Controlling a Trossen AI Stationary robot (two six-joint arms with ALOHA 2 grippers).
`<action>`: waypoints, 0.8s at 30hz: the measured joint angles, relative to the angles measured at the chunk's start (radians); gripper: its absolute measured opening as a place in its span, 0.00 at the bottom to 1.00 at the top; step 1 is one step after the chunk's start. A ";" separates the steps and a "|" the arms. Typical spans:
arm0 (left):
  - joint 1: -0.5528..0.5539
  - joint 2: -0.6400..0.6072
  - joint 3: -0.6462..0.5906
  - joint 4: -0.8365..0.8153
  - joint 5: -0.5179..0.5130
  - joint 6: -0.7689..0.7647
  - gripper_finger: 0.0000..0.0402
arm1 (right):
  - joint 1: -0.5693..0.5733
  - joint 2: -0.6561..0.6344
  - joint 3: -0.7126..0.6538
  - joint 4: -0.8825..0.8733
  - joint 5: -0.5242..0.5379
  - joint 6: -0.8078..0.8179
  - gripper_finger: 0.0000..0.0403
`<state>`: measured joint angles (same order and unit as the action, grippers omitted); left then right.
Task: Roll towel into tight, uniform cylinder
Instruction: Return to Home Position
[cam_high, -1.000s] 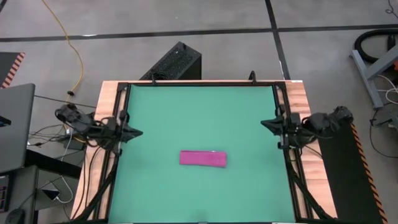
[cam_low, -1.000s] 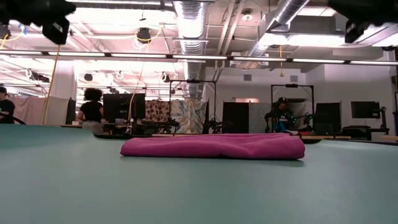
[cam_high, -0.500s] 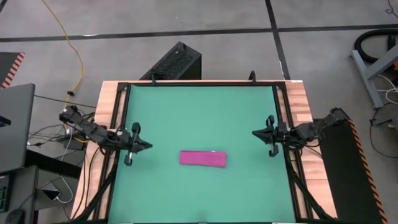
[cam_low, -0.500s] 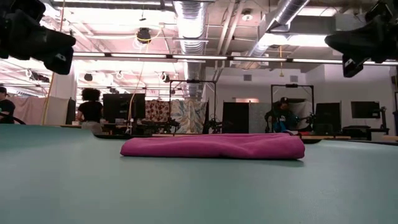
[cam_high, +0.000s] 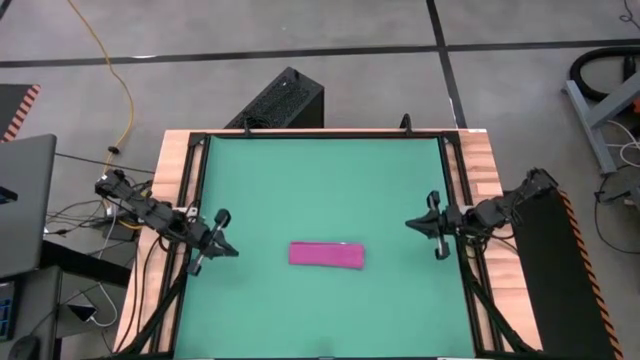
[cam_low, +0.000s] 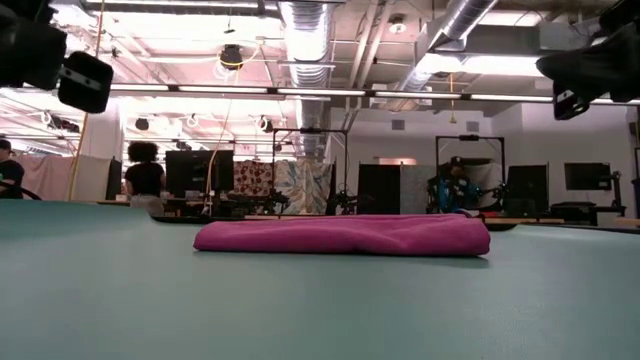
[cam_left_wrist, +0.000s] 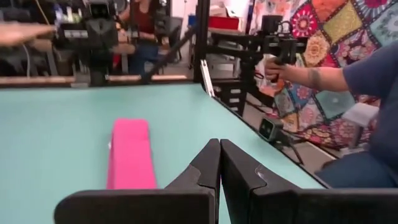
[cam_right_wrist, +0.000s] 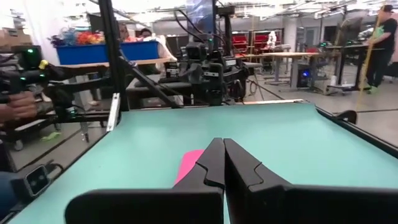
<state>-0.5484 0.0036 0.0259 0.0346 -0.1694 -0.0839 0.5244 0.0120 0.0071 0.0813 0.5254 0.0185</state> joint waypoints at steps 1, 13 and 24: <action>0.000 0.000 0.000 -0.012 0.004 -0.016 0.00 | 0.002 0.000 0.000 0.000 0.000 0.000 0.04; 0.000 0.000 0.000 -0.038 0.057 0.076 0.00 | 0.004 0.000 -0.001 0.003 0.000 -0.001 0.10; -0.001 0.000 0.000 -0.037 0.271 0.033 0.00 | 0.004 0.000 -0.001 0.005 0.000 -0.001 0.10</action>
<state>-0.5495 0.0040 0.0257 -0.0029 0.1017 -0.0511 0.5282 0.0120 0.0059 0.0865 0.5255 0.0180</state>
